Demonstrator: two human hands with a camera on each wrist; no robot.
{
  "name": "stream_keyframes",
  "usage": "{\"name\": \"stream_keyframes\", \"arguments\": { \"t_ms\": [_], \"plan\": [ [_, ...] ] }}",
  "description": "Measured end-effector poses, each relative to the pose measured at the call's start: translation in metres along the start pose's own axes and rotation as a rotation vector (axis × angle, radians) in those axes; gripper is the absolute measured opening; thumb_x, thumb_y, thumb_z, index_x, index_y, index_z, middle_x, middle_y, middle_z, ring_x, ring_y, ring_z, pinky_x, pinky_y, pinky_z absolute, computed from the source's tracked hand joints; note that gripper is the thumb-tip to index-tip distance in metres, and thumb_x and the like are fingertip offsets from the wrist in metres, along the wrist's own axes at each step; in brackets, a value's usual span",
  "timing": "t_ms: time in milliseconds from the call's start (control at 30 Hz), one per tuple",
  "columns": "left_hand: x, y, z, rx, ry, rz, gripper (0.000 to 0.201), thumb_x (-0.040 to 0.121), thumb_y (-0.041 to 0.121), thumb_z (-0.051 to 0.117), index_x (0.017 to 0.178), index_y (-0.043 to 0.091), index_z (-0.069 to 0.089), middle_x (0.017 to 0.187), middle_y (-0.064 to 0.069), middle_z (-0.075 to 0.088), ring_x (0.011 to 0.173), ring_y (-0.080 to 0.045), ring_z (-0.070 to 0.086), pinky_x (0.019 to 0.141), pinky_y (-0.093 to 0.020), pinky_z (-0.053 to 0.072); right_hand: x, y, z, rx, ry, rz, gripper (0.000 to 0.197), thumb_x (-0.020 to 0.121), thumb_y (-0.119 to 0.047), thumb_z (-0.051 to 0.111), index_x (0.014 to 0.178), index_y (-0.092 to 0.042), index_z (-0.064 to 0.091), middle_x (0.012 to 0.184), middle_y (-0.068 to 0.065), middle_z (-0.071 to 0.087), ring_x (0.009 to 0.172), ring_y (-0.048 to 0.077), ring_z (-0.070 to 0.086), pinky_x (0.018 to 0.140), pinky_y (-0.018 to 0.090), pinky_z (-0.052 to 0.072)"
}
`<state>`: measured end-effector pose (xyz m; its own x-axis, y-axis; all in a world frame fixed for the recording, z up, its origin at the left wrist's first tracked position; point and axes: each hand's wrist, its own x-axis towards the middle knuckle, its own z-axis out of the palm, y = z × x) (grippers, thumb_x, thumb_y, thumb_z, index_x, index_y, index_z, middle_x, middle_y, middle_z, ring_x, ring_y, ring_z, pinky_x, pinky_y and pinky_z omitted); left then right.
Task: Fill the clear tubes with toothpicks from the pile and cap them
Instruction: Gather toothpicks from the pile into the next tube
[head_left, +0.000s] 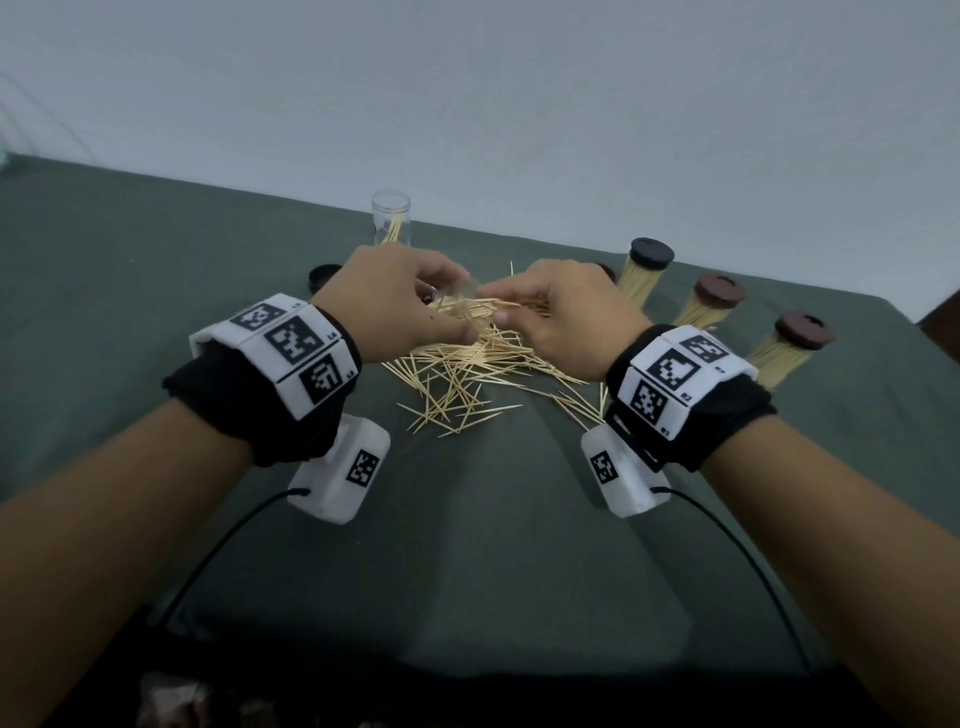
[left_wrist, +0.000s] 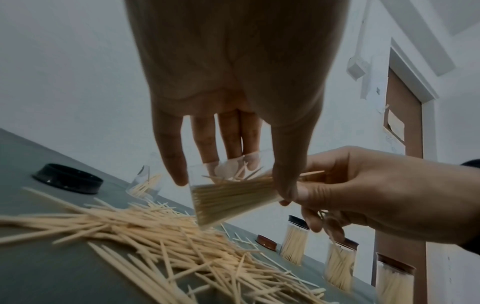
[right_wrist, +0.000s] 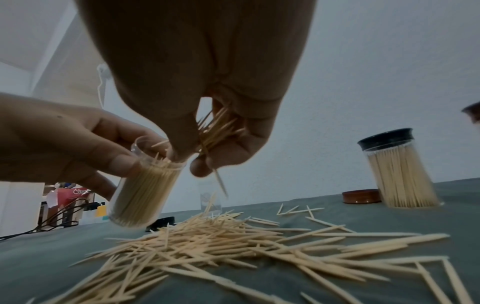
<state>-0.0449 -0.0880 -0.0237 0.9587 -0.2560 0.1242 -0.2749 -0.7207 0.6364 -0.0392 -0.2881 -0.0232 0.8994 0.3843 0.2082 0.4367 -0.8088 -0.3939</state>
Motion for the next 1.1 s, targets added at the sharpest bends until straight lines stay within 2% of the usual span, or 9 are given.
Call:
{"name": "stream_keyframes", "arguments": {
  "t_ms": [167, 300, 400, 467, 533, 667, 800, 967, 1100],
  "plan": [
    [0.0, 0.003, 0.004, -0.019, -0.015, 0.016, 0.047, 0.069, 0.044, 0.083, 0.112, 0.03, 0.069, 0.088, 0.027, 0.06, 0.099, -0.001, 0.062, 0.073, -0.006, 0.038, 0.001, -0.004, 0.001, -0.018, 0.103, -0.044, 0.022, 0.087, -0.023, 0.071, 0.107, -0.031, 0.073, 0.103, -0.007, 0.069, 0.094, 0.007, 0.061, 0.08, 0.014, 0.037],
    [0.0, 0.005, 0.005, -0.028, -0.012, 0.03, 0.048, 0.069, 0.045, 0.082, 0.114, 0.033, 0.068, 0.091, 0.025, 0.062, 0.099, -0.001, 0.062, 0.074, -0.006, 0.038, 0.001, -0.007, 0.007, -0.048, 0.114, -0.124, 0.027, 0.09, -0.008, 0.062, 0.111, -0.021, 0.073, 0.1, 0.003, 0.055, 0.09, 0.013, 0.049, 0.076, 0.017, 0.033],
    [0.001, 0.003, 0.003, -0.037, 0.002, 0.019, 0.049, 0.07, 0.047, 0.082, 0.114, 0.031, 0.068, 0.093, 0.021, 0.064, 0.097, -0.001, 0.063, 0.074, -0.009, 0.04, 0.001, -0.01, 0.004, -0.014, 0.12, -0.109, 0.028, 0.091, -0.01, 0.062, 0.114, -0.025, 0.072, 0.097, -0.003, 0.055, 0.088, 0.008, 0.05, 0.071, 0.013, 0.034],
    [0.001, 0.001, 0.002, -0.051, -0.007, 0.01, 0.051, 0.069, 0.047, 0.082, 0.115, 0.03, 0.068, 0.097, 0.018, 0.067, 0.096, -0.001, 0.064, 0.077, -0.012, 0.043, 0.001, -0.01, 0.001, 0.044, 0.148, -0.097, 0.025, 0.089, -0.014, 0.068, 0.11, -0.027, 0.073, 0.092, -0.011, 0.061, 0.081, 0.0, 0.054, 0.071, 0.006, 0.037],
    [0.0, 0.0, 0.003, -0.073, -0.027, -0.002, 0.051, 0.068, 0.046, 0.083, 0.114, 0.031, 0.068, 0.093, 0.021, 0.067, 0.094, 0.002, 0.063, 0.074, -0.01, 0.043, 0.0, -0.01, 0.002, 0.108, 0.178, -0.057, 0.019, 0.085, -0.019, 0.073, 0.101, -0.028, 0.075, 0.086, -0.015, 0.065, 0.079, -0.004, 0.058, 0.071, 0.004, 0.038],
    [0.0, 0.002, 0.005, -0.081, -0.045, 0.003, 0.05, 0.068, 0.045, 0.083, 0.114, 0.033, 0.066, 0.089, 0.026, 0.062, 0.094, 0.005, 0.061, 0.071, -0.007, 0.04, 0.001, -0.009, 0.004, 0.079, 0.188, -0.048, 0.01, 0.085, -0.022, 0.073, 0.093, -0.026, 0.077, 0.088, -0.012, 0.067, 0.079, 0.001, 0.057, 0.069, 0.003, 0.038],
    [0.001, -0.001, 0.005, -0.073, -0.026, -0.007, 0.054, 0.067, 0.047, 0.083, 0.116, 0.03, 0.067, 0.096, 0.02, 0.066, 0.096, 0.001, 0.064, 0.074, -0.01, 0.042, 0.0, -0.013, -0.002, 0.158, 0.189, -0.033, 0.012, 0.085, -0.019, 0.072, 0.093, -0.026, 0.077, 0.086, -0.017, 0.062, 0.081, -0.001, 0.058, 0.072, 0.007, 0.043],
    [0.0, -0.002, 0.005, -0.066, -0.031, -0.008, 0.054, 0.068, 0.047, 0.083, 0.116, 0.03, 0.067, 0.1, 0.016, 0.068, 0.097, -0.001, 0.064, 0.075, -0.013, 0.042, -0.002, -0.015, -0.003, 0.272, 0.18, 0.027, 0.013, 0.084, -0.019, 0.074, 0.092, -0.029, 0.076, 0.084, -0.017, 0.068, 0.078, -0.003, 0.064, 0.069, 0.009, 0.048],
    [0.0, 0.001, 0.005, -0.092, -0.034, -0.005, 0.052, 0.069, 0.045, 0.083, 0.116, 0.032, 0.066, 0.091, 0.024, 0.064, 0.096, 0.002, 0.063, 0.074, -0.008, 0.041, -0.002, -0.01, 0.004, 0.263, 0.193, 0.037, 0.011, 0.08, -0.024, 0.077, 0.091, -0.027, 0.078, 0.079, -0.017, 0.069, 0.074, -0.007, 0.062, 0.067, 0.003, 0.041]
  ]
}}
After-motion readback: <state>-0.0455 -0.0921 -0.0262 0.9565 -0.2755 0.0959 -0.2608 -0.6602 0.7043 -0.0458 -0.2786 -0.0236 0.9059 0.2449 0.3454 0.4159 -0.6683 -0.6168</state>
